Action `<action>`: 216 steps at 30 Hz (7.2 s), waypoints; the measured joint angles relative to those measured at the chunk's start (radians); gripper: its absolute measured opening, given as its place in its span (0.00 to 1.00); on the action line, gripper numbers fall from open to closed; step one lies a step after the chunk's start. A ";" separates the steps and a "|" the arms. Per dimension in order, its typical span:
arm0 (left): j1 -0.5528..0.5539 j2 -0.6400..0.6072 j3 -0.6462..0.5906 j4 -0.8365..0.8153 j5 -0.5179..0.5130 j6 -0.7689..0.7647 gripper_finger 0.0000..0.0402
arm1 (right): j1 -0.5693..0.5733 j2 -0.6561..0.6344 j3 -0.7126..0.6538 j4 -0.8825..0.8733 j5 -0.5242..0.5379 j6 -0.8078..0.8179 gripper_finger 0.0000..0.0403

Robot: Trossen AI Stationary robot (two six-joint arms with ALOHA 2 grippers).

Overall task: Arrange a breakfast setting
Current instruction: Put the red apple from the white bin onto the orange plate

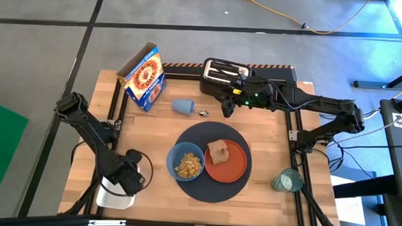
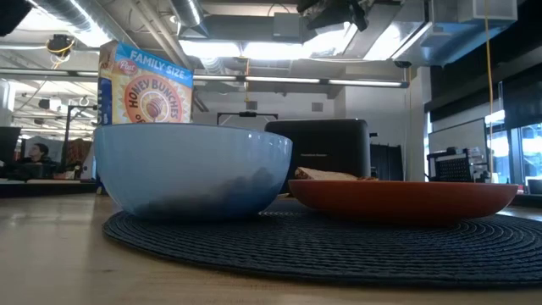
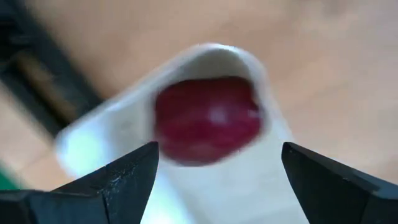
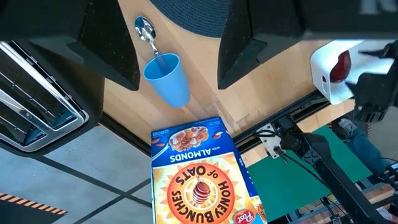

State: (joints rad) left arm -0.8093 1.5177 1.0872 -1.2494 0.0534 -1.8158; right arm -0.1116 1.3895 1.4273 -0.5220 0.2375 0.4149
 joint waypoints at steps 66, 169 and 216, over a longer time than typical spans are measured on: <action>-0.080 0.008 -0.053 -0.031 -0.093 0.837 0.78 | 0.001 0.000 0.000 0.004 -0.013 0.037 0.51; 0.571 -0.523 -0.089 1.117 -0.733 0.847 0.67 | 0.098 0.072 -0.384 1.138 -0.535 0.544 0.51; 0.716 -0.320 -0.089 1.653 -0.667 1.058 0.67 | 0.072 0.101 -0.369 1.167 -0.338 0.444 0.25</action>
State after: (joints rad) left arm -0.0934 1.1980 0.9977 0.4034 -0.6135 -0.7574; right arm -0.0396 1.4906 1.0584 0.6450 -0.1002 0.8589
